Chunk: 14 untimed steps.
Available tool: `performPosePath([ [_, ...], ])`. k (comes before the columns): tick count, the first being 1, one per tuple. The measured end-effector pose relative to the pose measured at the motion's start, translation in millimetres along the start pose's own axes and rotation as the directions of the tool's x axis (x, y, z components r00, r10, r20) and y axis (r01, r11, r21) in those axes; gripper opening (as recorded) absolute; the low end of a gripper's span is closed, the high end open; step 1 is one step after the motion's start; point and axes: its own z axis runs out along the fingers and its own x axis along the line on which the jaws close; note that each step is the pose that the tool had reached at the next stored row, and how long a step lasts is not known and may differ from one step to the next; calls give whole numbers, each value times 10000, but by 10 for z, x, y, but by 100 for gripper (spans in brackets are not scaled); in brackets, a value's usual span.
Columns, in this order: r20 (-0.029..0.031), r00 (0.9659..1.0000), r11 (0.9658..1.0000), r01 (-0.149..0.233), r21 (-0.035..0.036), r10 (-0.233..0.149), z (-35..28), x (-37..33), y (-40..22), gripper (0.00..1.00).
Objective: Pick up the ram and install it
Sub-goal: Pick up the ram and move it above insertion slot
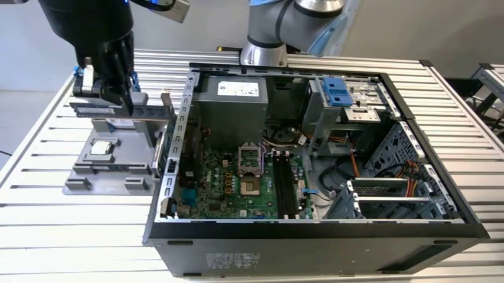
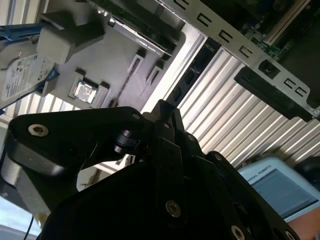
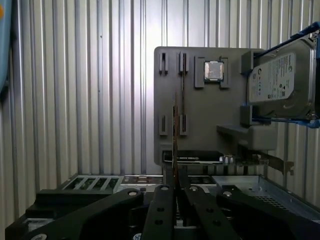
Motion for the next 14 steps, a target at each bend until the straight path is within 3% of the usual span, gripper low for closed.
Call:
performPosePath([
  [8,-1,10000,10000,-1,-25,1,-13,-3,-243,0],
  [14,-1,10000,10000,0,-26,0,-17,-4,-334,0],
])
